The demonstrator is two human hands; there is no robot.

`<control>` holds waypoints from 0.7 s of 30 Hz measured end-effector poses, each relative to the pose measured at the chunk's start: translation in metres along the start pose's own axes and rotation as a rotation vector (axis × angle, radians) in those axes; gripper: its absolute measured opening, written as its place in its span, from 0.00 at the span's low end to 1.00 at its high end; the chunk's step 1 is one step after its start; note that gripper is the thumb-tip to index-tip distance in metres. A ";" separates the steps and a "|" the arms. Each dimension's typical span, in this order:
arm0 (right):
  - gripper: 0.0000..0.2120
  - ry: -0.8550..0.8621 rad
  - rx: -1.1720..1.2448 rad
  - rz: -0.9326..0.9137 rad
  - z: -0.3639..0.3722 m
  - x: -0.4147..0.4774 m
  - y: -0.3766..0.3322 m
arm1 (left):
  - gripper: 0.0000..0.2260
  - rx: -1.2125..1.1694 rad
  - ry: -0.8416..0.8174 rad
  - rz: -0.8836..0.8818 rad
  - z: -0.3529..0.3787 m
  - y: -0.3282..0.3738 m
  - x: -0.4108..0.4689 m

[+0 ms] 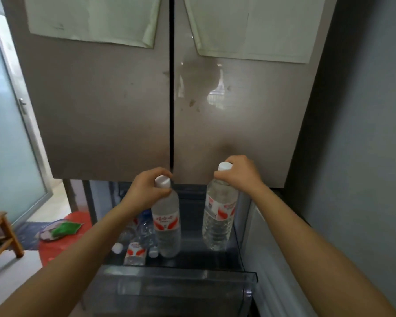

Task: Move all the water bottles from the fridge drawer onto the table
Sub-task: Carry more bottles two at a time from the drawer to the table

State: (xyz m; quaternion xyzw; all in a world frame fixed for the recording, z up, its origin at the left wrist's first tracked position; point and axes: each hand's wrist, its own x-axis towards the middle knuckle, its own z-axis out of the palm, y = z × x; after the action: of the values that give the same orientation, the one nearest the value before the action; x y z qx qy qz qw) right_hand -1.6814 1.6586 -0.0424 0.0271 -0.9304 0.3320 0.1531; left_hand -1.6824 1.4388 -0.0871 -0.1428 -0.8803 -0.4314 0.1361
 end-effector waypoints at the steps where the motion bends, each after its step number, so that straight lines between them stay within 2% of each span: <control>1: 0.13 -0.007 -0.016 -0.020 -0.005 -0.001 -0.004 | 0.11 0.013 -0.007 0.004 -0.005 0.004 -0.002; 5: 0.11 -0.039 -0.098 -0.069 -0.022 -0.006 -0.010 | 0.11 0.072 -0.088 0.005 -0.023 0.016 -0.010; 8: 0.11 -0.051 -0.168 -0.080 -0.034 -0.014 -0.014 | 0.10 0.105 -0.085 0.013 -0.034 0.022 -0.013; 14: 0.13 -0.014 -0.115 -0.083 -0.052 -0.038 -0.029 | 0.11 0.078 -0.077 0.056 -0.055 0.036 -0.017; 21: 0.08 0.046 -0.107 -0.025 -0.063 -0.076 -0.064 | 0.11 -0.038 -0.161 0.114 -0.084 0.050 -0.039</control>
State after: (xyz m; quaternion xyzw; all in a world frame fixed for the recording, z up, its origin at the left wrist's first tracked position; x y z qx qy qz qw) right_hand -1.5824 1.6442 0.0201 0.0230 -0.9426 0.2804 0.1796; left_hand -1.6185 1.3957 -0.0159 -0.2297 -0.8705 -0.4267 0.0864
